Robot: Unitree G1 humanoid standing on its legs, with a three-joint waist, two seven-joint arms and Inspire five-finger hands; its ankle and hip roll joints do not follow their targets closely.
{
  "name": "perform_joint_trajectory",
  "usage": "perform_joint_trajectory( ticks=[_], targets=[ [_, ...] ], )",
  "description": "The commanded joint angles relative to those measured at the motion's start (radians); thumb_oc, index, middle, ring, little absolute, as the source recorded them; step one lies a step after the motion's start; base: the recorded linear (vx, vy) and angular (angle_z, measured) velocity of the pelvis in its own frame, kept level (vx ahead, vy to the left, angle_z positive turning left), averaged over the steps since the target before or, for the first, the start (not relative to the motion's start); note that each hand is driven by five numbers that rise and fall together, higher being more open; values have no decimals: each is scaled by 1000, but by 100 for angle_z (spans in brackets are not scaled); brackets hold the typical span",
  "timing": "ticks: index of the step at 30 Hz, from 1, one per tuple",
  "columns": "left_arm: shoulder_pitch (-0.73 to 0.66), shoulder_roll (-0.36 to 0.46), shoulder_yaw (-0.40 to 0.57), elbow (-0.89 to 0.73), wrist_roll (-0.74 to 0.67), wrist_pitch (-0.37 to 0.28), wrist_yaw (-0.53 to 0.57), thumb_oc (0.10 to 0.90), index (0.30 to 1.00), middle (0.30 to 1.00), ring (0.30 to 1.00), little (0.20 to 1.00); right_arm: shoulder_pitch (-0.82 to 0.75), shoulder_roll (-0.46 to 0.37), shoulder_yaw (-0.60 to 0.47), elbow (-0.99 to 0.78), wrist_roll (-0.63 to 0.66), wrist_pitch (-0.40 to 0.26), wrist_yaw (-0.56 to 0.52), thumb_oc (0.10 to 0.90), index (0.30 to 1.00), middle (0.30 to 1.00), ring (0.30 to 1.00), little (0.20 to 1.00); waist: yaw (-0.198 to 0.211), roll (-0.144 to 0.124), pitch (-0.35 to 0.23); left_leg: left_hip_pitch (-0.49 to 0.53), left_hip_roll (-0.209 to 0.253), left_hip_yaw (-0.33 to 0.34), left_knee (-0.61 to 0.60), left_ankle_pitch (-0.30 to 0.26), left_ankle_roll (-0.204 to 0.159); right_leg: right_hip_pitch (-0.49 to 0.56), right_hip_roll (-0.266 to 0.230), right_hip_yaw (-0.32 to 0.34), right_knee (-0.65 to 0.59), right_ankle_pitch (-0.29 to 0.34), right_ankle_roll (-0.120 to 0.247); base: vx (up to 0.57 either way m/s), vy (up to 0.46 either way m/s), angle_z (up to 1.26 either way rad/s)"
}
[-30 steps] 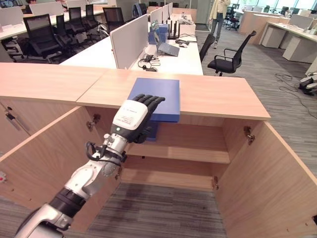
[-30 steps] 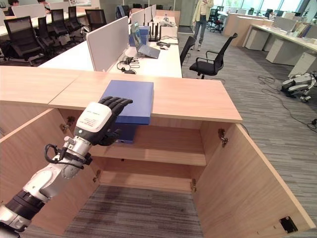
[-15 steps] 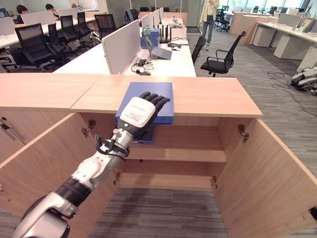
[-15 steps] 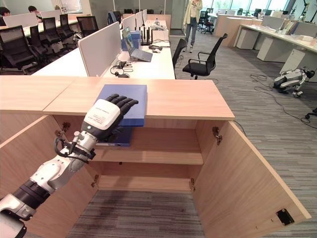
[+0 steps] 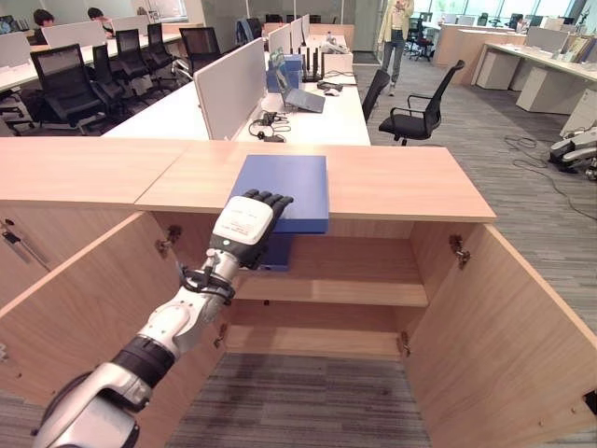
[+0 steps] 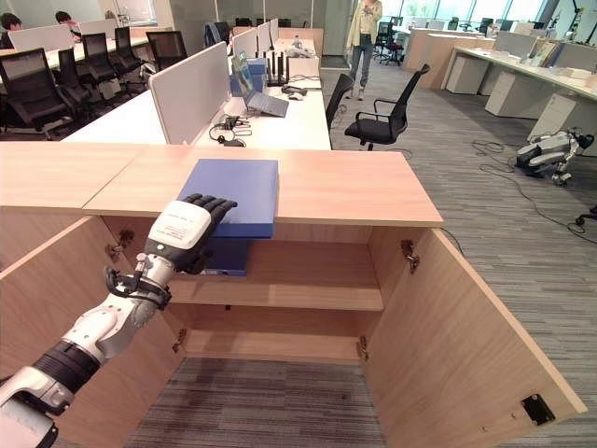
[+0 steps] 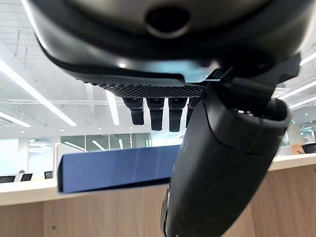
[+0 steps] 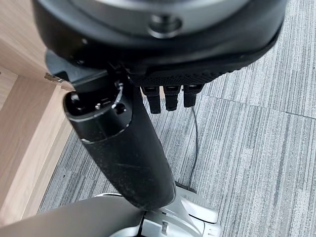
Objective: Put the empty folder in the office cabinet
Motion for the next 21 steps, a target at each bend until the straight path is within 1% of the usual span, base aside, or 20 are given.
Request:
perform_joint_trajectory(
  ticks=[1,2,3,4,5,9,21],
  targets=[
    [-250,-11,33,76,15,44,67,800,900,900,900,900,-26,-33,39,18,-11,-6,0,800,900,900,900,900,-18,-40,-46,14,-17,-13,-5,-117,-13,41,-69,-3,7,-53,121,0,0,0],
    [-252,-11,32,77,15,44,68,800,900,900,900,900,-27,-33,39,18,-11,-6,0,800,900,900,900,900,-17,-40,-44,10,-18,-12,-5,-107,-13,37,-69,-3,7,-45,121,0,0,0],
    [-263,-9,27,89,16,48,73,800,900,900,900,900,-26,-32,41,19,-11,-7,0,800,900,900,900,900,-18,-39,-46,15,-17,-11,-5,-117,-12,41,-69,-2,7,-53,121,0,0,0],
    [-283,-5,18,109,20,54,78,800,900,900,900,900,-27,-33,42,20,-10,-8,0,800,900,900,900,900,-20,-39,-45,11,-17,-10,-5,-108,-12,38,-70,-3,7,-45,121,38,1,-2],
    [-302,-1,9,127,23,60,83,800,900,900,900,900,-27,-34,44,22,-11,-8,1,800,900,900,900,900,-22,-39,-47,18,-16,-8,-5,-120,-12,42,-69,-1,7,-52,122,0,0,0],
    [-335,1,-7,155,21,71,88,800,900,900,900,900,-29,-37,47,25,-14,-7,-1,800,900,900,900,900,-26,-39,-47,19,-17,-3,-5,-120,-12,43,-69,2,7,-52,123,6,5,-2],
    [-368,-7,-16,220,1,88,107,800,900,900,900,900,-34,-35,57,28,-12,-6,-2,800,900,900,900,900,-33,-39,-50,23,-17,7,-5,-124,-11,42,-72,7,7,-49,125,-2,0,-2]
  ],
)
